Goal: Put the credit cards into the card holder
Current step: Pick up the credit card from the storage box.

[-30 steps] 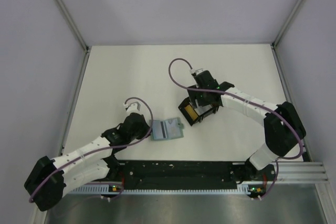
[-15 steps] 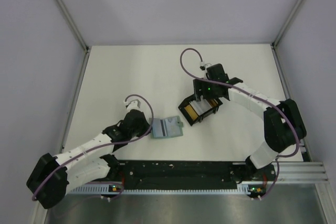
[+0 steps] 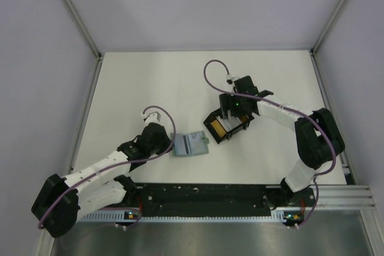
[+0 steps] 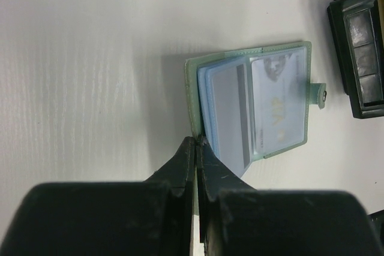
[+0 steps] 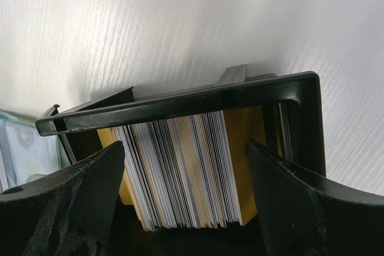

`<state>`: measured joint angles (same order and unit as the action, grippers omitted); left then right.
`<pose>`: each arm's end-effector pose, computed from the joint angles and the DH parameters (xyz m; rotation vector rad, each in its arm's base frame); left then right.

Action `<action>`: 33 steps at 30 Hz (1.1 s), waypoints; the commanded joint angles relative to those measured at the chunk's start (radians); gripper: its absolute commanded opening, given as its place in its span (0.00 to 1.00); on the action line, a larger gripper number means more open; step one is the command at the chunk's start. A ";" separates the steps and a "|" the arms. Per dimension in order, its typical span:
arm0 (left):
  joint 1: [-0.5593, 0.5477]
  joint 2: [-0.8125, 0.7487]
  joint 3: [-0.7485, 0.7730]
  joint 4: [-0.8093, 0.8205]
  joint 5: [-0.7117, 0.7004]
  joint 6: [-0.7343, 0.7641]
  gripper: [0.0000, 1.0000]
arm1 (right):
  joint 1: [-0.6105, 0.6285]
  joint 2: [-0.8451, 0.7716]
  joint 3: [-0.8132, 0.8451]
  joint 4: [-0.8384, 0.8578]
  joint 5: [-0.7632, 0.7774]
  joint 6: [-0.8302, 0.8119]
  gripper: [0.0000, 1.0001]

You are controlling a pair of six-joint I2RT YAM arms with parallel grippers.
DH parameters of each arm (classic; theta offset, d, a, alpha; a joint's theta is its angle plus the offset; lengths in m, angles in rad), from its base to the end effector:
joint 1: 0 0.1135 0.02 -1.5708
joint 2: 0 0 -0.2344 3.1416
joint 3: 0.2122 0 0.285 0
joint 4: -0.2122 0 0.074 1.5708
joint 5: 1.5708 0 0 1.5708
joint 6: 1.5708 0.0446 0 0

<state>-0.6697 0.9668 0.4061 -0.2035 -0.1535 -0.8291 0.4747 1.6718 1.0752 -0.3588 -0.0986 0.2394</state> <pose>0.1924 -0.1436 0.1274 -0.2688 2.3795 -0.5609 0.3326 0.1758 0.1432 -0.3415 2.5466 0.4041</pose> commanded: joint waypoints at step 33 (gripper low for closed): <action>0.019 0.021 0.030 0.052 0.034 0.027 0.00 | -0.002 -0.089 -0.052 0.014 -0.144 0.055 0.17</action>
<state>-0.6552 0.9867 0.4065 -0.2031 -0.1326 -0.8085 0.4728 1.6276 1.0271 -0.3485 -0.2031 0.2840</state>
